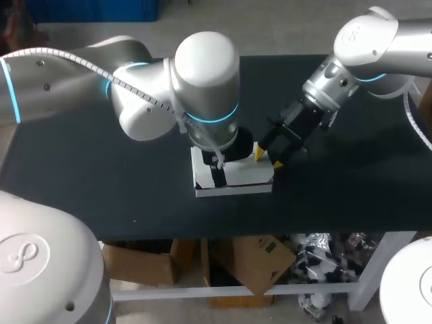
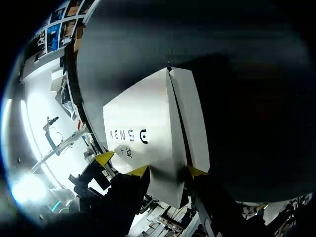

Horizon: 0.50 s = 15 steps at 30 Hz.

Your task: Assemble the packaging by folding the flat box into shape, placing the metal phone stand inside, and closing the box properly

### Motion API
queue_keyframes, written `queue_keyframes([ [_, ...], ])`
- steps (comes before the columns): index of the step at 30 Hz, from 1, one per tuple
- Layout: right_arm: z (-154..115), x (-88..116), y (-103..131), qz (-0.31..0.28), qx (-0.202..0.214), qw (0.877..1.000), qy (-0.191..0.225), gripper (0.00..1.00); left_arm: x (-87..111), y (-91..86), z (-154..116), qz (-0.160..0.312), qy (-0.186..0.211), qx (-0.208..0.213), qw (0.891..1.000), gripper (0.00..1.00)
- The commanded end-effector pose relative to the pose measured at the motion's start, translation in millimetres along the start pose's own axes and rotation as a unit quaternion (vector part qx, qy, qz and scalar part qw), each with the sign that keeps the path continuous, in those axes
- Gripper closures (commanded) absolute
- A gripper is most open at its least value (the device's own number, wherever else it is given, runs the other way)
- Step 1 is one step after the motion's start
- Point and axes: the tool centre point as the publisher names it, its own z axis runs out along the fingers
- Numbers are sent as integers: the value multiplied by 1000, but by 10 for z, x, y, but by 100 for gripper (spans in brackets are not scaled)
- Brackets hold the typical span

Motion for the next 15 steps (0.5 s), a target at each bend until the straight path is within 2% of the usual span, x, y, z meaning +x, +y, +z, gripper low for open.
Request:
queue_keyframes([
  [1,-7,7,14,0,3,1000,-1,52,23,-19,18,0,-8,-3,1000,29],
  [8,-2,15,16,-2,4,1000,-3,52,-11,-23,65,-3,-19,-4,1000,38],
  [10,-1,18,16,-3,4,1000,-3,52,-24,-22,69,-6,-25,-5,1000,49],
  [15,1,21,19,-4,6,1000,-2,52,-51,-32,82,-12,-38,-11,999,55],
])
